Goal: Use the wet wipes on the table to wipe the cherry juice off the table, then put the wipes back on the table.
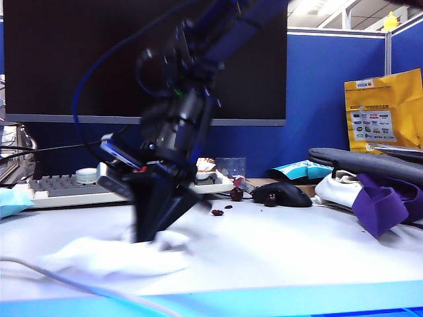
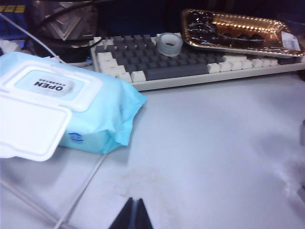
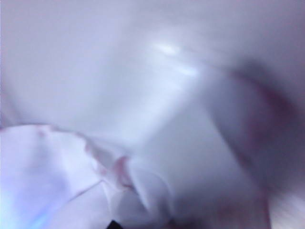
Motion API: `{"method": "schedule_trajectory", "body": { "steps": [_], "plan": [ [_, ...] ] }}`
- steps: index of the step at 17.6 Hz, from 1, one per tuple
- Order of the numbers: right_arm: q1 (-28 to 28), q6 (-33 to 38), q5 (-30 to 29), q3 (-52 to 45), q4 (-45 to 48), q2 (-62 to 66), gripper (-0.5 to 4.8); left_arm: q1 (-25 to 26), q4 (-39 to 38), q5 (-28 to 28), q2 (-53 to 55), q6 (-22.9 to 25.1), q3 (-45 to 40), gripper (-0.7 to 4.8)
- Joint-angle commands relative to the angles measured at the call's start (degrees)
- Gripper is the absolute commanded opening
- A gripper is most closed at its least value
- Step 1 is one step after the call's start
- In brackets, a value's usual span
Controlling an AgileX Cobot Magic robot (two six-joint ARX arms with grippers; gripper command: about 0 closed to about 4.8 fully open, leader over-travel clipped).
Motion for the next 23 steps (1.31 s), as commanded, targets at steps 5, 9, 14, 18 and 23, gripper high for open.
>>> {"method": "schedule_trajectory", "body": {
  "steps": [5, 9, 14, 18, 23],
  "plan": [
    [-4.92, 7.69, 43.21, -3.56, 0.26, -0.22, -0.06, 0.02, -0.61, 0.20, -0.17, 0.02, -0.33, -0.04],
    [-9.09, 8.17, 37.77, -3.52, 0.26, -0.24, -0.06, 0.02, -0.61, 0.20, -0.17, 0.02, -0.33, -0.04],
    [-5.88, 0.46, 0.79, -3.52, 0.26, -0.24, -0.06, 0.02, -0.61, 0.17, -0.17, 0.02, -0.33, -0.04],
    [-1.86, -0.42, 9.05, -3.52, 0.26, -0.22, -0.06, 0.02, -0.61, 0.20, -0.17, 0.02, -0.33, -0.04],
    [-7.58, 8.24, 35.45, -3.54, 0.28, -0.22, -0.06, 0.02, -0.61, 0.20, -0.17, 0.02, -0.33, -0.04]
  ]
}}
